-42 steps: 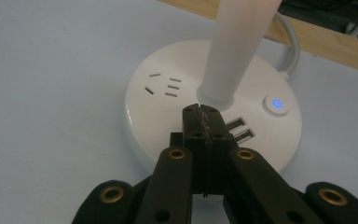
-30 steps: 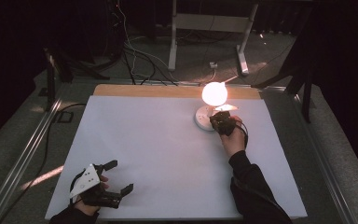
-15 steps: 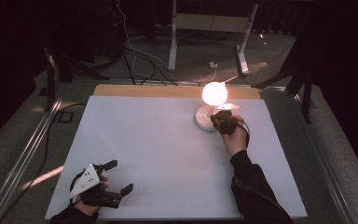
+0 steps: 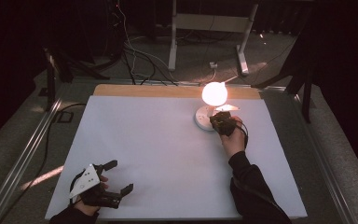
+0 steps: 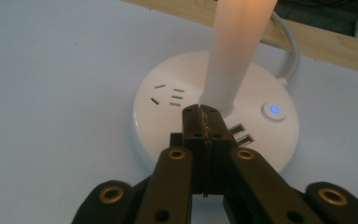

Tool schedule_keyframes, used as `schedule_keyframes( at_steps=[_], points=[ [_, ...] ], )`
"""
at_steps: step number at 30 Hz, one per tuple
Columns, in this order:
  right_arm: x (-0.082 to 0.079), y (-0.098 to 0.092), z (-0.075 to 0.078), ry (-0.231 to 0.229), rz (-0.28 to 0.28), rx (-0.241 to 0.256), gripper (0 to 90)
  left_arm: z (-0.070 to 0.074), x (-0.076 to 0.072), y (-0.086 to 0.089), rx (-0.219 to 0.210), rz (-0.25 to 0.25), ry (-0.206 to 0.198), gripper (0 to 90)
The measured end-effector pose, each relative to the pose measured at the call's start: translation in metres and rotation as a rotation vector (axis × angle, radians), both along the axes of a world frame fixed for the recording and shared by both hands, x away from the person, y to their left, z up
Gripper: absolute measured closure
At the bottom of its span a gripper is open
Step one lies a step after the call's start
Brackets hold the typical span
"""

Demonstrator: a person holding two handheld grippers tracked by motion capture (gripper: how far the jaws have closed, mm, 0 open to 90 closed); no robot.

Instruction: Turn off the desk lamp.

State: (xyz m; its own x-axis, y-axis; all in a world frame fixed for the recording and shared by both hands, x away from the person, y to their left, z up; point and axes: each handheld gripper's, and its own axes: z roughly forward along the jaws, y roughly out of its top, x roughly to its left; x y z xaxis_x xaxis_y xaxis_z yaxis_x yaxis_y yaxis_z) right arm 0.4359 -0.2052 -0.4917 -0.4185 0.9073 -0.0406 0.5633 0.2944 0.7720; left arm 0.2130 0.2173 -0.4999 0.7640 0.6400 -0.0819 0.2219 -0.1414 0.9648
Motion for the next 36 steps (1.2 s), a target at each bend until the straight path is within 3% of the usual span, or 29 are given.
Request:
schedule_keyframes(
  at_steps=[16, 28, 36],
  points=[
    [0.0024, -0.0004, -0.0081, 0.018, -0.008, -0.004, 90.0, -0.0001, -0.0001, 0.0002, -0.002, 0.000, 0.001, 0.6],
    [-0.0011, 0.0004, -0.0099, 0.002, -0.009, -0.021, 90.0, 0.0001, -0.0005, -0.0003, -0.002, -0.004, 0.000, 0.6],
    [-0.0028, 0.0010, -0.0034, -0.011, -0.005, 0.011, 90.0, -0.0002, 0.0003, 0.0002, -0.005, 0.001, 0.002, 0.6]
  ],
)
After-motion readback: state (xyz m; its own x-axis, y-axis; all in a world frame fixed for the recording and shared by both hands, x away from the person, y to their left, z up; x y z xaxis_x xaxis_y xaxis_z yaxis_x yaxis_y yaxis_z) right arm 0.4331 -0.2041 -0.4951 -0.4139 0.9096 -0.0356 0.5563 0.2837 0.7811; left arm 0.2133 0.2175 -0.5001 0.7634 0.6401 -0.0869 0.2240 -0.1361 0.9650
